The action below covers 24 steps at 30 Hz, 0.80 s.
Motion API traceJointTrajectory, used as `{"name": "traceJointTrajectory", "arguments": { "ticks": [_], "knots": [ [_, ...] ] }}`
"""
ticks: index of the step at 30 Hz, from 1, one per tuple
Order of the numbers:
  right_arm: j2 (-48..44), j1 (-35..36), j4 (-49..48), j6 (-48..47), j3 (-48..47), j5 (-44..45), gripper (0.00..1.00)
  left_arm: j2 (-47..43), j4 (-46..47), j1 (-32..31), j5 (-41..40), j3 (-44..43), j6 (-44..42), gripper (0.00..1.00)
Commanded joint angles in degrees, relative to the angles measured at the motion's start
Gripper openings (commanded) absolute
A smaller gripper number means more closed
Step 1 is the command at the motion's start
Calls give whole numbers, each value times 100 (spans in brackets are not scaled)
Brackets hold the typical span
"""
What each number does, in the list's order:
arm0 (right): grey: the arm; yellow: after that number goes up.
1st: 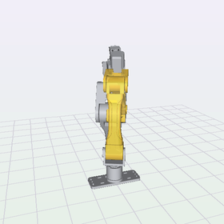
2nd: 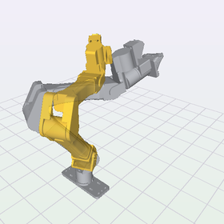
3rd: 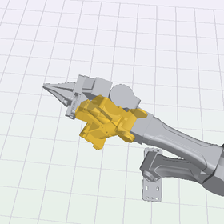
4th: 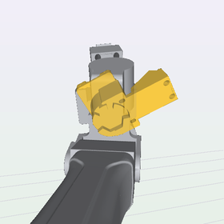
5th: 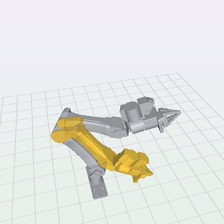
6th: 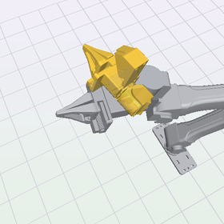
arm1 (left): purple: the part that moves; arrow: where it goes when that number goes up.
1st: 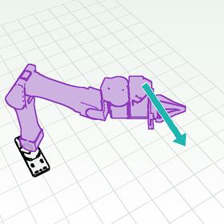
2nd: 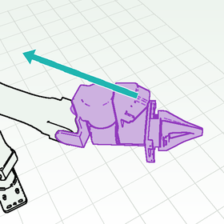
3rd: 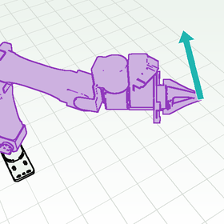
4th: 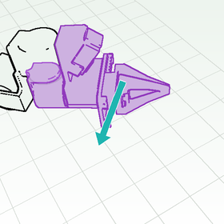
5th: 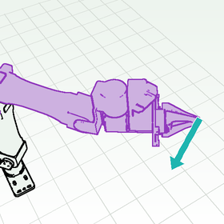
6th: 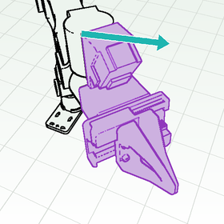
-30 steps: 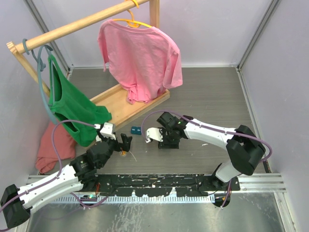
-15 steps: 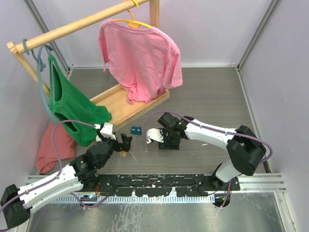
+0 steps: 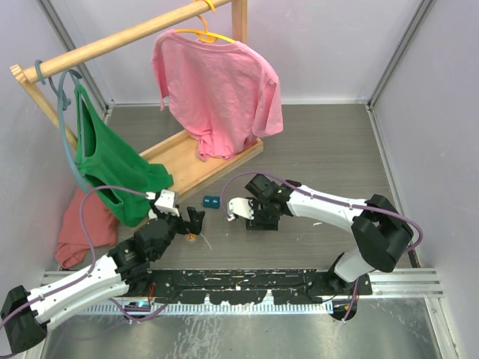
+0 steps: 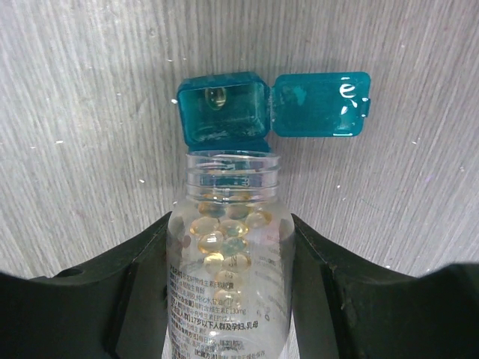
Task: Sort the pills into containers
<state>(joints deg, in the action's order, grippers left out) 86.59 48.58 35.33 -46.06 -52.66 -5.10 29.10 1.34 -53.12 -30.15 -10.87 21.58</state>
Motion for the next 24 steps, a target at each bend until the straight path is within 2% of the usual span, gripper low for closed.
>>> {"name": "traceJointTrajectory", "arguments": {
  "ticks": [1, 3, 4, 6, 8, 9, 11, 14, 16, 18, 19, 21, 22, 23, 24],
  "knots": [
    [-51, -29, 289, -43, -272, -508, 1, -66, 173, 10, -74, 15, -23, 98],
    [-224, 12, -417, 83, 83, 311, 1, -56, 175, 11, -74, 14, -23, 98],
    [-184, -109, -376, 90, -45, 253, 1, -52, 173, 8, -78, 15, -23, 98],
    [-45, -103, 299, -49, -315, -514, 1, -54, 173, 10, -79, 13, -31, 98],
    [-287, 34, -423, 74, 86, 299, 1, -49, 182, 8, -79, 15, -30, 98],
    [-240, -96, -475, 94, 13, 396, 1, -53, 184, 12, -72, 11, -31, 98],
    [-58, -154, 319, -36, -342, -514, 1, -56, 180, 11, -70, 15, -29, 98],
    [-292, -68, -519, 99, 69, 369, 1, -51, 182, 12, -74, 15, -31, 98],
    [-122, -104, 363, -66, -315, -594, 1, -61, 183, 12, -68, 15, -31, 98],
    [-281, 175, -343, 73, 54, 286, 1, -52, 189, 13, -70, 15, -31, 98],
    [-293, 48, -433, 96, 101, 393, 1, -51, 186, 13, -58, 15, -31, 98],
    [-116, -121, 308, 3, -326, -489, 1, -61, 182, 11, -61, 15, -36, 98],
    [-205, 55, 192, -14, -255, -365, 1, -69, 189, 9, -61, 15, -39, 98],
    [-354, 148, -309, 55, 24, 142, 1, -63, 191, 12, -63, 18, -39, 98],
    [-376, 38, -526, 83, 107, 442, 1, -58, 187, 8, -57, 16, -40, 98]
  ]
}}
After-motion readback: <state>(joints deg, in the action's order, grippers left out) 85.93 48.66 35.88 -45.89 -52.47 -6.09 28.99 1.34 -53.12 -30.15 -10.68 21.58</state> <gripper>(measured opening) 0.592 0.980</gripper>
